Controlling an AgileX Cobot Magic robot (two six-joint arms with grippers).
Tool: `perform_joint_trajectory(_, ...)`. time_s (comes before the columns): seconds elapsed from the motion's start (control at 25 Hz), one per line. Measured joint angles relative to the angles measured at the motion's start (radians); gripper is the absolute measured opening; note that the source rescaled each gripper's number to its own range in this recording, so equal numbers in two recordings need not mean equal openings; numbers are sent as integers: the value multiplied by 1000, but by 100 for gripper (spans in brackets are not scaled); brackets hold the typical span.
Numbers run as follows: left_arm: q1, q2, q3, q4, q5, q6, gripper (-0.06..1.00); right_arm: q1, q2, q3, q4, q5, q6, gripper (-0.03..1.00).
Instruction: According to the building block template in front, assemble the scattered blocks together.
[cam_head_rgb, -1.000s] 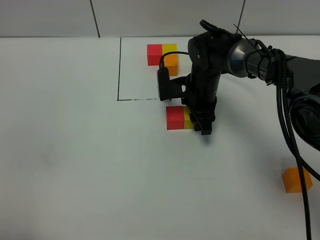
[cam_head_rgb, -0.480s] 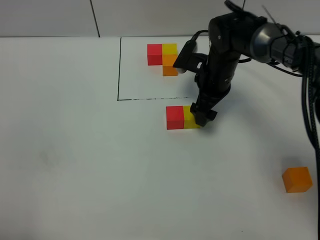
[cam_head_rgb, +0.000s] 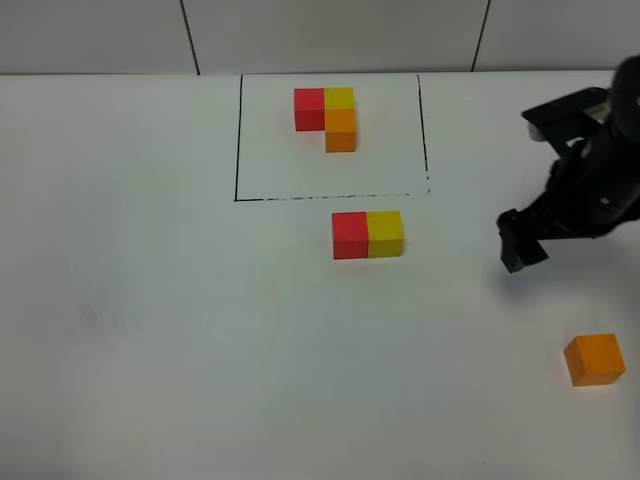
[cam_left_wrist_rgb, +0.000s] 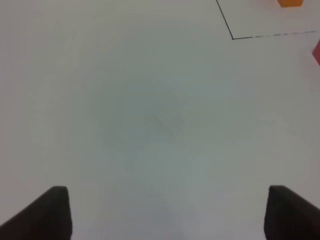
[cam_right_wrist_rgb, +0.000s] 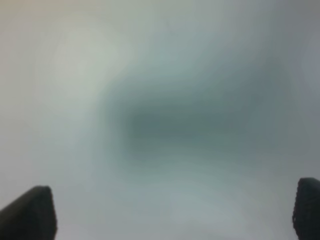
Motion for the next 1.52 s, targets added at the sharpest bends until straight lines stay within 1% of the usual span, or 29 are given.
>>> perform_joint_trajectory(0.08,0,0,0,0,0,0,72,-28,-87,119,0,-31,63,91)
perform_joint_trajectory(0.16,0,0,0,0,0,0,72,-52,-166,216,1,-44,102,91)
perform_joint_trajectory(0.32,0,0,0,0,0,0,72,-86,-230,348,9,-73,140,91)
perform_joint_trajectory(0.48,0,0,0,0,0,0,72,-92,-232,447,26,-162,146,91)
perform_joint_trajectory(0.76,0,0,0,0,0,0,72,-93,-225,539,60,-305,149,91)
perform_joint_trajectory(1.0,0,0,0,0,0,0,72,-93,-136,543,63,-371,149,91)
perform_joint_trajectory(1.08,0,0,0,0,0,0,72,-93,-108,542,65,-392,149,88)
perform_joint_trajectory(1.16,0,0,0,0,0,0,72,-93,-86,541,64,-397,149,83)
perform_joint_trajectory(1.2,0,0,0,0,0,0,72,-93,-83,541,63,-397,149,78)
perform_joint_trajectory(1.28,0,0,0,0,0,0,72,-94,-79,540,51,-397,149,64)
perform_joint_trajectory(1.32,0,0,0,0,0,0,72,-95,-78,540,41,-398,149,56)
perform_joint_trajectory(1.36,0,0,0,0,0,0,72,-95,-78,540,40,-400,150,43)
perform_joint_trajectory(1.4,0,0,0,0,0,0,72,-95,-77,540,40,-404,156,26)
perform_joint_trajectory(1.44,0,0,0,0,0,0,72,-95,-76,540,41,-404,165,5)
perform_joint_trajectory(1.48,0,0,0,0,0,0,72,-95,-76,540,46,-408,183,0)
perform_joint_trajectory(1.52,0,0,0,0,0,0,72,-95,-76,540,46,-409,201,1)
